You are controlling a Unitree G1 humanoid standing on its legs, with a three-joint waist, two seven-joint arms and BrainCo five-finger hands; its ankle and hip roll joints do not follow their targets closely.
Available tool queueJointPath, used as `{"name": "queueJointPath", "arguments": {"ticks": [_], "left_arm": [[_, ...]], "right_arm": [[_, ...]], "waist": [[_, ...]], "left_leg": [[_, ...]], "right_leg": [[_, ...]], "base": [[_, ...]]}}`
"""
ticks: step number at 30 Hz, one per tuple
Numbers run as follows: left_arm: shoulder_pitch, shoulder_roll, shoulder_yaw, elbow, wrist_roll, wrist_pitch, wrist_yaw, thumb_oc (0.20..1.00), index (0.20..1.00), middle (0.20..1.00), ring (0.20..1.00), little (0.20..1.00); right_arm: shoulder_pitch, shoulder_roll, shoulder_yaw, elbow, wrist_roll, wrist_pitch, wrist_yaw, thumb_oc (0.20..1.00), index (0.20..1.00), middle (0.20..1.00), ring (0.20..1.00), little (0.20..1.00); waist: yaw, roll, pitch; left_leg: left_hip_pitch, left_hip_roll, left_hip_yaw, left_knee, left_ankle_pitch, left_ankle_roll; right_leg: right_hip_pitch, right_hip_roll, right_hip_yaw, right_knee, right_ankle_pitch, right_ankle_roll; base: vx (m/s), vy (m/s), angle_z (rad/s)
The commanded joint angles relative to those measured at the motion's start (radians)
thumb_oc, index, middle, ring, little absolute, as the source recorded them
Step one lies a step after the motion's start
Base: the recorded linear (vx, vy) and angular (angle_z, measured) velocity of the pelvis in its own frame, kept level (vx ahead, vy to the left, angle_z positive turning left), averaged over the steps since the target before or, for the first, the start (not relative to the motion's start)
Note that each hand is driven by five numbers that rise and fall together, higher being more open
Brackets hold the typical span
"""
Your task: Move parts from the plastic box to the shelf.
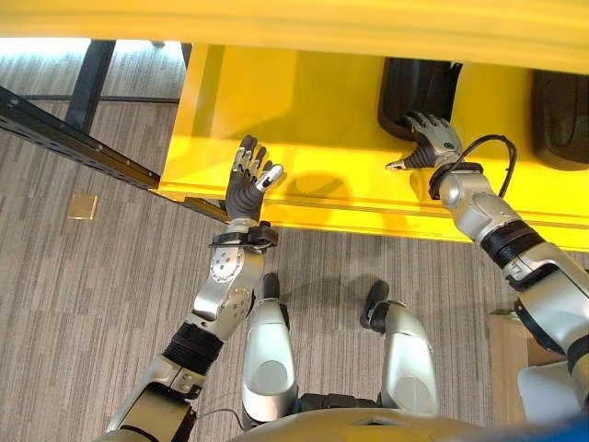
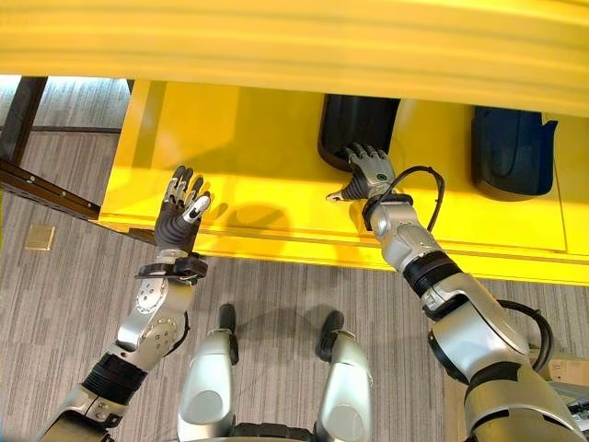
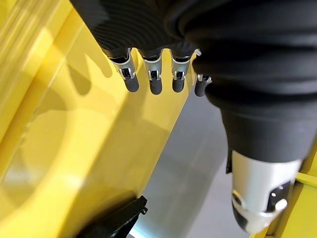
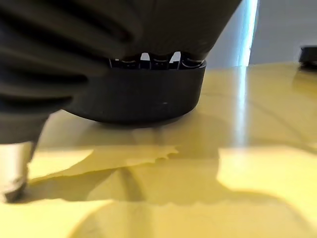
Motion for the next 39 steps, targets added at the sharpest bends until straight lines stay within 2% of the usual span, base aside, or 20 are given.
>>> {"name": "queueJointPath", "arguments": {"ticks": [1, 8, 11, 15, 24, 26, 33, 39], "left_arm": [[-0.006, -0.009, 0.022, -0.127, 0.025, -0.044, -0.004, 1.000, 1.000, 1.000, 1.000, 1.000], [0.010, 0.002, 0.029, -0.125, 0.023, -0.050, -0.027, 1.000, 1.000, 1.000, 1.000, 1.000], [0.018, 0.005, 0.032, -0.126, 0.025, -0.053, -0.035, 1.000, 1.000, 1.000, 1.000, 1.000], [0.021, 0.003, 0.032, -0.131, 0.029, -0.052, -0.035, 1.000, 1.000, 1.000, 1.000, 1.000], [0.015, -0.001, 0.039, -0.135, 0.022, -0.043, -0.036, 1.000, 1.000, 1.000, 1.000, 1.000], [0.016, -0.003, 0.042, -0.140, 0.018, -0.037, -0.035, 1.000, 1.000, 1.000, 1.000, 1.000], [0.020, -0.002, 0.051, -0.159, 0.014, -0.025, -0.033, 1.000, 1.000, 1.000, 1.000, 1.000], [0.031, 0.008, 0.061, -0.183, 0.017, -0.015, -0.020, 1.000, 1.000, 1.000, 1.000, 1.000]], "right_arm": [[0.076, -0.021, 0.123, 0.044, -0.114, 0.009, 0.063, 1.000, 1.000, 1.000, 1.000, 1.000], [0.047, -0.067, 0.193, 0.024, -0.192, 0.042, 0.076, 1.000, 1.000, 1.000, 1.000, 1.000], [0.051, -0.078, 0.206, 0.021, -0.200, 0.075, 0.076, 1.000, 1.000, 1.000, 1.000, 1.000], [0.054, -0.073, 0.204, 0.035, -0.166, 0.136, 0.097, 1.000, 1.000, 1.000, 1.000, 1.000], [0.075, -0.043, 0.174, 0.117, -0.092, 0.193, 0.093, 1.000, 1.000, 1.000, 1.000, 1.000], [0.080, -0.034, 0.164, 0.130, -0.055, 0.196, 0.093, 1.000, 1.000, 1.000, 1.000, 1.000], [0.091, -0.034, 0.142, 0.104, -0.087, 0.185, 0.087, 1.000, 1.000, 1.000, 1.000, 1.000], [0.113, -0.048, 0.116, -0.003, -0.077, 0.180, 0.150, 1.000, 1.000, 1.000, 1.000, 1.000]], "waist": [[0.002, 0.039, 0.030], [0.009, 0.026, 0.030], [0.009, 0.021, 0.030], [0.009, 0.020, 0.030], [0.006, 0.030, 0.030], [0.006, 0.033, 0.030], [0.001, 0.036, 0.030], [-0.009, 0.028, 0.030]], "left_leg": [[-0.006, -0.032, 0.068, -0.024, 0.060, 0.058], [-0.004, -0.027, 0.072, -0.026, 0.062, 0.056], [-0.001, -0.025, 0.075, -0.030, 0.063, 0.057], [-0.002, -0.023, 0.078, -0.029, 0.061, 0.057], [-0.001, -0.028, 0.078, -0.029, 0.058, 0.060], [-0.001, -0.029, 0.077, -0.031, 0.058, 0.060], [-0.001, -0.031, 0.077, -0.030, 0.058, 0.060], [-0.001, -0.033, 0.081, -0.028, 0.055, 0.059]], "right_leg": [[0.051, 0.054, 0.022, 0.098, -0.095, -0.003], [0.056, 0.056, 0.019, 0.091, -0.094, 0.001], [0.059, 0.058, 0.020, 0.086, -0.093, 0.001], [0.056, 0.059, 0.022, 0.086, -0.093, 0.002], [0.053, 0.056, 0.026, 0.090, -0.094, 0.001], [0.054, 0.056, 0.026, 0.088, -0.093, 0.001], [0.051, 0.055, 0.027, 0.092, -0.094, 0.002], [0.048, 0.058, 0.033, 0.093, -0.096, 0.002]], "base": [[0.00, 0.000, 0.00], [0.00, 0.000, 0.00], [0.00, 0.000, 0.00], [0.00, 0.000, 0.00], [0.00, 0.000, 0.00], [0.00, 0.000, 0.00], [0.00, 0.000, 0.00], [0.00, 0.000, 0.00]]}}
